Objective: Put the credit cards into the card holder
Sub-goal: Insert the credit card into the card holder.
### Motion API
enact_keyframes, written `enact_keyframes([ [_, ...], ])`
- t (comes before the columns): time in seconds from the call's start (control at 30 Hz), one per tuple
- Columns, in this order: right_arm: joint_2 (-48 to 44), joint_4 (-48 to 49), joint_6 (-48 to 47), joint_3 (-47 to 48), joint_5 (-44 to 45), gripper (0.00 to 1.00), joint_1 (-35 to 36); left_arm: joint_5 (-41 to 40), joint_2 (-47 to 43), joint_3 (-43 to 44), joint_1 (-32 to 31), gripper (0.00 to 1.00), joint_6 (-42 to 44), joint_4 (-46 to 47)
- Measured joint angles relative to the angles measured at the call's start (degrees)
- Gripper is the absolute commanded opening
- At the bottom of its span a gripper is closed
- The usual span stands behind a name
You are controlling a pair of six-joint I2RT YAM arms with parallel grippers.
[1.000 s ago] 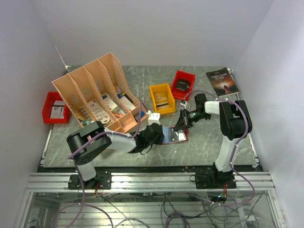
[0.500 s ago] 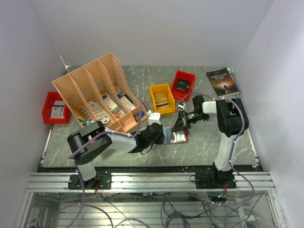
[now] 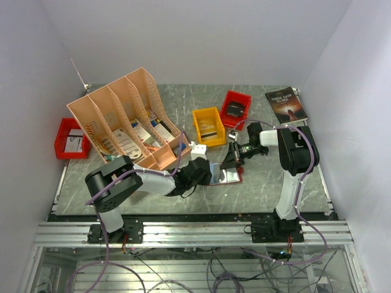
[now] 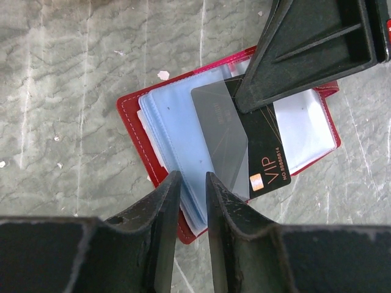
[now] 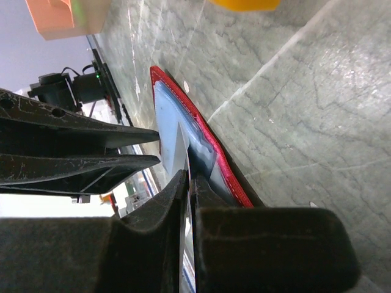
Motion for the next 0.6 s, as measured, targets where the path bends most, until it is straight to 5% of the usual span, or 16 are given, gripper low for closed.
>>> enact_keyframes([
  [0.3,0.5,0.0,0.0,0.2,-0.4,0.07,0.0,0.5,-3.7,1.0,-2.4,0.35,-1.1,-2.7],
  [0.6,0.8,-0.1,0.0,0.4,-0.6,0.08,0.0,-4.2,-0.6,11.6,-8.7,0.35,-4.7,-8.8],
])
